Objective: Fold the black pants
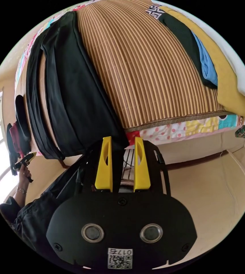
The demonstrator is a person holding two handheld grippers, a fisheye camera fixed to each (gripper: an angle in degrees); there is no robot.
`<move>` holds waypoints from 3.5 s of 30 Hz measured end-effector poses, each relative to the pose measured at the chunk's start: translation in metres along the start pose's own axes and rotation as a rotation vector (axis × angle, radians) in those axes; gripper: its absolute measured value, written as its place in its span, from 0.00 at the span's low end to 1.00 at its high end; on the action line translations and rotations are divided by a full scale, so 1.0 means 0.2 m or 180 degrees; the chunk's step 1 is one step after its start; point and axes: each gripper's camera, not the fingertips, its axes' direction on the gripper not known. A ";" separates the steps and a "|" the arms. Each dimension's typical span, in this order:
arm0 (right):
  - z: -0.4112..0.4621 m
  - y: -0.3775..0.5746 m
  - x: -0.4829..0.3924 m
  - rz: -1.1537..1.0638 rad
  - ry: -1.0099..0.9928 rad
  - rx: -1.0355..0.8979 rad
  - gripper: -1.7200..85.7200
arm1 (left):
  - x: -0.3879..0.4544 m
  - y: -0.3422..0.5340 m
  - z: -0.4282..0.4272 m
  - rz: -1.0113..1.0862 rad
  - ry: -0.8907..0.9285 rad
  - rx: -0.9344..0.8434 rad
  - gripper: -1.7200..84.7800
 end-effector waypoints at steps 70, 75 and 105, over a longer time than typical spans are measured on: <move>-0.10 -0.03 0.06 -0.1256 -0.0690 -0.0050 0.15 | -1.10 -0.01 -1.43 0.1320 0.1387 -0.0447 0.09; 0.09 0.37 0.09 -0.0962 -0.0443 -0.0036 0.13 | -1.02 0.12 -1.51 0.1585 0.1160 -0.0197 0.12; -0.08 0.02 0.55 -0.0902 -0.2156 0.0608 0.17 | -0.79 0.09 -1.47 0.1654 0.1569 0.0263 0.18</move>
